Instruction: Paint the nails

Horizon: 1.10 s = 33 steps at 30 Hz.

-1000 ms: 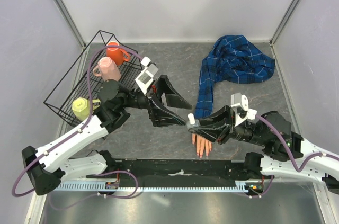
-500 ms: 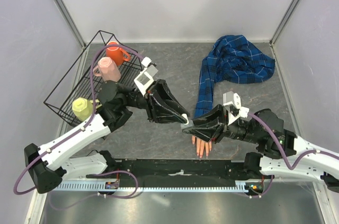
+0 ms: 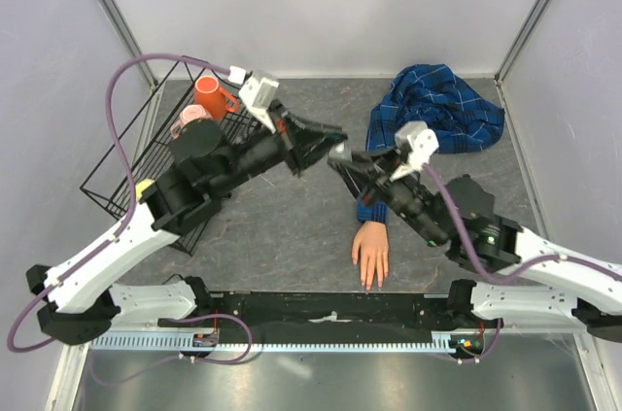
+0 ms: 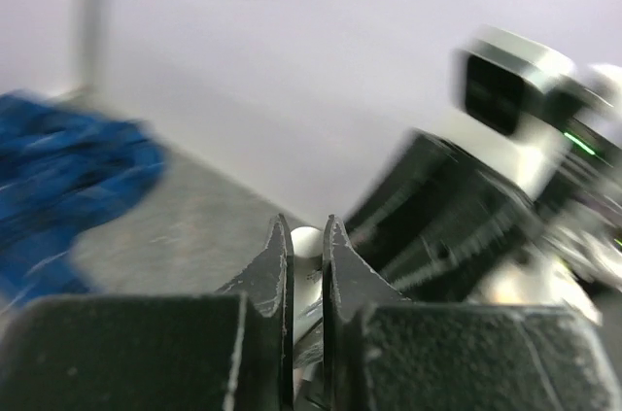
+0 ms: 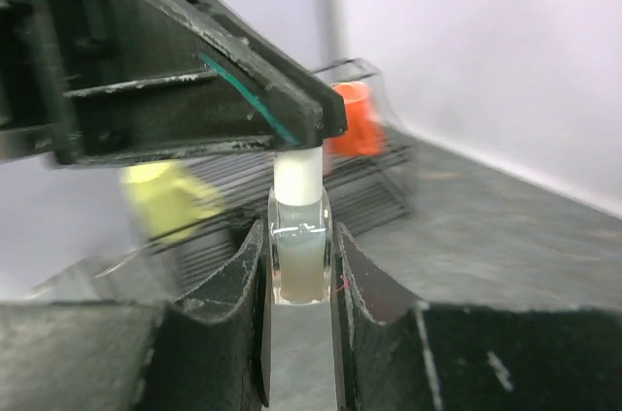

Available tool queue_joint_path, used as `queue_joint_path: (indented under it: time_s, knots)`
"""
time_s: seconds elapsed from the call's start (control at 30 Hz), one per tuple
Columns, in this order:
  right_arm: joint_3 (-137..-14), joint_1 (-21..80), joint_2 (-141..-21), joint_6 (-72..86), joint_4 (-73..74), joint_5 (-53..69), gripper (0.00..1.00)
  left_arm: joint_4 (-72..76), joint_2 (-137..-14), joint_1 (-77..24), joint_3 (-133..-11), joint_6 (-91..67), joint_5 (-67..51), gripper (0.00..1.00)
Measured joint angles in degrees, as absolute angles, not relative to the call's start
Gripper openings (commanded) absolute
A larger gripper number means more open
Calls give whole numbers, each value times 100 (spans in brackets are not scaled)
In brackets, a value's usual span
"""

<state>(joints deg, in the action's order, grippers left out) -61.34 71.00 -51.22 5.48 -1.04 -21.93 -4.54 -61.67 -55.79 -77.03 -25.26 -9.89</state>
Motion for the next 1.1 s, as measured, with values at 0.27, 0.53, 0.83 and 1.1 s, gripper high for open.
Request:
queue_joint_path:
  time_s: [0.27, 0.53, 0.83, 1.1]
  knots:
    - [-6204, 6871, -6213, -250, -342, -3948, 0, -2071, -7094, -5725, -8628, -2414, 1522, 8]
    - [-5649, 6591, -5629, -301, -390, -2729, 0, -2342, -6928, -5780, -8560, -2318, 985, 73]
    - [-5100, 6521, -4543, 93, -47, -956, 0, -1551, -5502, -5695, -7470, -2322, -880, 79]
    - [-5013, 6477, -3879, 598, 95, 698, 0, -121, -5304, -5022, -6770, -2536, -3175, 78]
